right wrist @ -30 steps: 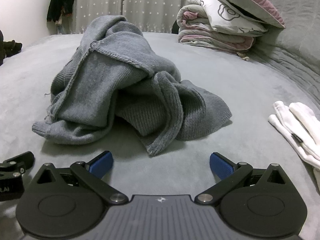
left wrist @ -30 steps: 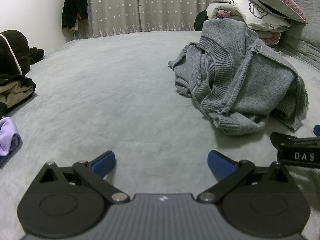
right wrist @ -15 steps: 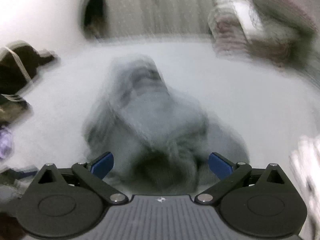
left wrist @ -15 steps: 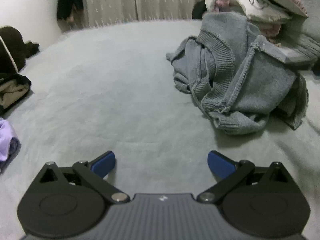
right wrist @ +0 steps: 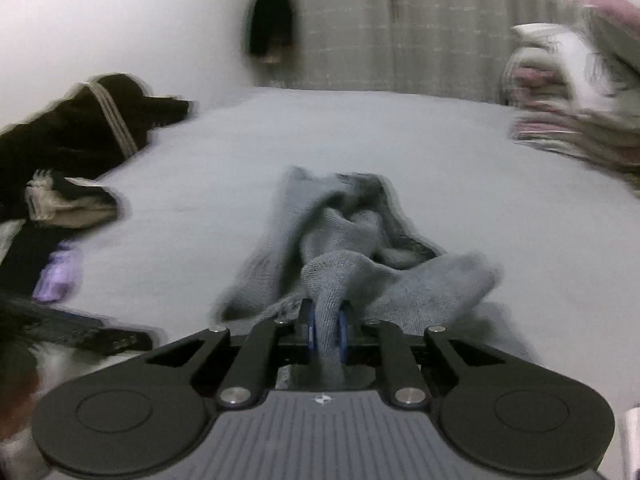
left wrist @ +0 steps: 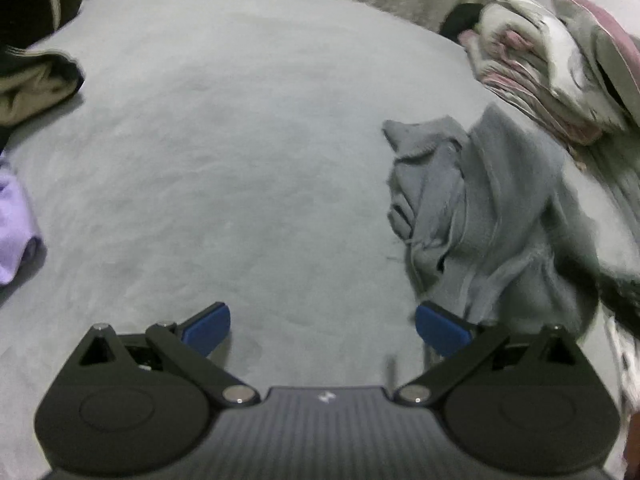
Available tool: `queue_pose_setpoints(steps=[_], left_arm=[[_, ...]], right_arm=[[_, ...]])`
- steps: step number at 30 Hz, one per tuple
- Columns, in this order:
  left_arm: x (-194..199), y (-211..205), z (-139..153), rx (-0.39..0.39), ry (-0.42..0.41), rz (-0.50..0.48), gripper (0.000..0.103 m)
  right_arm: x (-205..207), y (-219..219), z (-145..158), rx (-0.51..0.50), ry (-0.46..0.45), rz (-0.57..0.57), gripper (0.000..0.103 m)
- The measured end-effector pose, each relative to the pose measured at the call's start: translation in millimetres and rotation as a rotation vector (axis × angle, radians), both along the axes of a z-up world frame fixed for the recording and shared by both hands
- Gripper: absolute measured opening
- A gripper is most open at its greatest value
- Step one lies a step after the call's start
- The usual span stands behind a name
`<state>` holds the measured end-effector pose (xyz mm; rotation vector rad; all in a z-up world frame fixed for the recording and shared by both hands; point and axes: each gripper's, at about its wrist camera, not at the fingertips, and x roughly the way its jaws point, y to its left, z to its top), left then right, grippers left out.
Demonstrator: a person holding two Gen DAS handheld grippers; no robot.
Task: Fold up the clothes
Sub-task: 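Lift the grey T-shirt with the right gripper while the left gripper approaches its hem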
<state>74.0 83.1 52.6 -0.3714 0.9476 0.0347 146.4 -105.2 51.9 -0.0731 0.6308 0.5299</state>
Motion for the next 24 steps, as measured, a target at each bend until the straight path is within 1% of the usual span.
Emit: queue_pose_setpoints(steps=[2, 3, 5, 6, 7, 8, 9, 10, 11, 12, 13, 14, 15, 17, 19, 22, 23, 24], left_arm=[[3.6, 7.6, 1.4, -0.048, 0.008, 0.046, 0.103], [3.5, 15.4, 2.2, -0.070, 0.002, 0.071, 0.103], [1.3, 25.2, 3.2, -0.099, -0.008, 0.114, 0.103], [1.4, 28.3, 3.1, -0.110, -0.005, 0.126, 0.103], [0.3, 30.9, 1.8, -0.123, 0.004, 0.126, 0.103], [-1.5, 33.5, 0.8, -0.137, 0.012, 0.125, 0.103], [-5.0, 35.8, -0.1, -0.156, 0.018, 0.119, 0.103], [-6.5, 37.2, -1.6, -0.173, 0.021, 0.113, 0.103], [-8.1, 38.4, -3.0, -0.187, 0.023, 0.108, 0.103], [-10.1, 38.3, -4.0, -0.187, 0.023, 0.105, 0.103], [-11.7, 38.0, -5.2, -0.184, 0.023, 0.101, 0.103], [-10.7, 35.3, -5.9, -0.182, 0.024, 0.095, 0.103], [-9.7, 32.7, -6.6, -0.179, 0.025, 0.089, 0.103], [-9.2, 30.2, -7.0, -0.188, 0.033, 0.079, 0.103], [-9.7, 29.3, -6.4, -0.207, 0.045, 0.071, 0.103], [-10.2, 24.4, -4.2, -0.219, 0.044, 0.071, 0.103], [-10.6, 22.4, -4.0, -0.220, 0.043, 0.072, 0.103], [-10.2, 22.2, -4.8, -0.222, 0.046, 0.071, 0.103]], right_arm=[[-24.6, 12.6, 3.4, 0.021, 0.051, 0.164, 0.013], [-39.9, 18.3, 1.3, 0.015, 0.080, 0.245, 0.010], [-65.1, 29.8, -8.3, 0.010, 0.149, 0.415, 0.010], [-77.2, 38.0, -12.6, -0.008, 0.170, 0.514, 0.010], [-91.6, 47.4, -16.1, -0.039, 0.167, 0.626, 0.010], [-107.2, 55.4, -18.8, -0.060, 0.141, 0.729, 0.010], [-118.0, 61.9, -18.4, -0.064, 0.113, 0.801, 0.010], [-121.6, 64.7, -15.2, -0.053, 0.099, 0.824, 0.010], [-119.0, 63.7, -11.1, -0.044, 0.082, 0.801, 0.017], [-114.8, 61.6, -6.5, -0.037, 0.064, 0.769, 0.037], [-103.2, 53.8, -0.4, -0.037, 0.045, 0.690, 0.050], [-90.7, 41.8, 2.2, -0.034, 0.031, 0.600, 0.073], [-78.0, 29.4, 4.9, -0.034, 0.018, 0.508, 0.085], [-61.5, 9.8, 2.8, -0.069, -0.010, 0.341, 0.086], [-46.9, 0.7, -5.4, -0.139, -0.047, 0.226, 0.086], [-43.8, 22.2, -23.0, -0.270, -0.115, 0.215, 0.086], [-44.7, 32.7, -27.2, -0.311, -0.131, 0.251, 0.081], [-45.2, 41.6, -29.7, -0.346, -0.135, 0.297, 0.059]])
